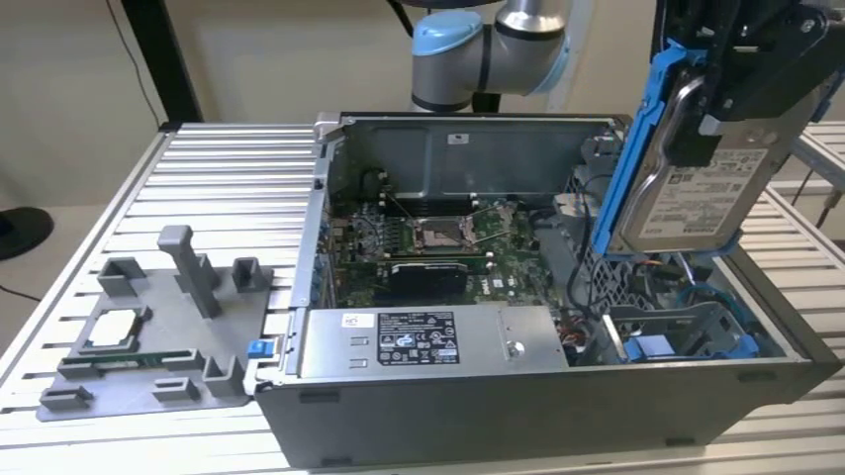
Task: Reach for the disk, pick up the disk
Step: 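Pick up the disk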
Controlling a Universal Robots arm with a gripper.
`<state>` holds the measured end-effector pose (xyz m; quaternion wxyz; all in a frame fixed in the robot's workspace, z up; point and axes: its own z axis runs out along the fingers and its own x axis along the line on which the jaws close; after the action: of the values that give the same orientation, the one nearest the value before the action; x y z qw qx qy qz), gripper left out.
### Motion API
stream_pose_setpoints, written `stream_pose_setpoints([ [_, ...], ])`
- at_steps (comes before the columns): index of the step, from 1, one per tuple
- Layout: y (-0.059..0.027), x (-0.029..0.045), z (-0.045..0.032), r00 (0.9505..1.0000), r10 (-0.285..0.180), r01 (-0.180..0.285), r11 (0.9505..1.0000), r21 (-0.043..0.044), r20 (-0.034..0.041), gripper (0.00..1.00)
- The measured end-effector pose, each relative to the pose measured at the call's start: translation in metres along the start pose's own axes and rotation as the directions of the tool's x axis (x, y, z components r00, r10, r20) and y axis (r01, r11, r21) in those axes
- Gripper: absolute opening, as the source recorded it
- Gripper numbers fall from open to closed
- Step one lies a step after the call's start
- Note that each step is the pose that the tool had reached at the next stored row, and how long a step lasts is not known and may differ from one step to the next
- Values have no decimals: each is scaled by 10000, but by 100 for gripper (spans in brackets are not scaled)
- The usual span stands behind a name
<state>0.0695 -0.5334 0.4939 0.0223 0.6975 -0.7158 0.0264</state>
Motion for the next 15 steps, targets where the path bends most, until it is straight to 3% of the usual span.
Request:
stream_pose_setpoints([
  [10, -2, 168, 17, 10000, 0, 0, 10000, 0, -1, 0],
  [15, -29, 176, 23, 10000, -1, 1, 10000, 0, 0, 0],
])
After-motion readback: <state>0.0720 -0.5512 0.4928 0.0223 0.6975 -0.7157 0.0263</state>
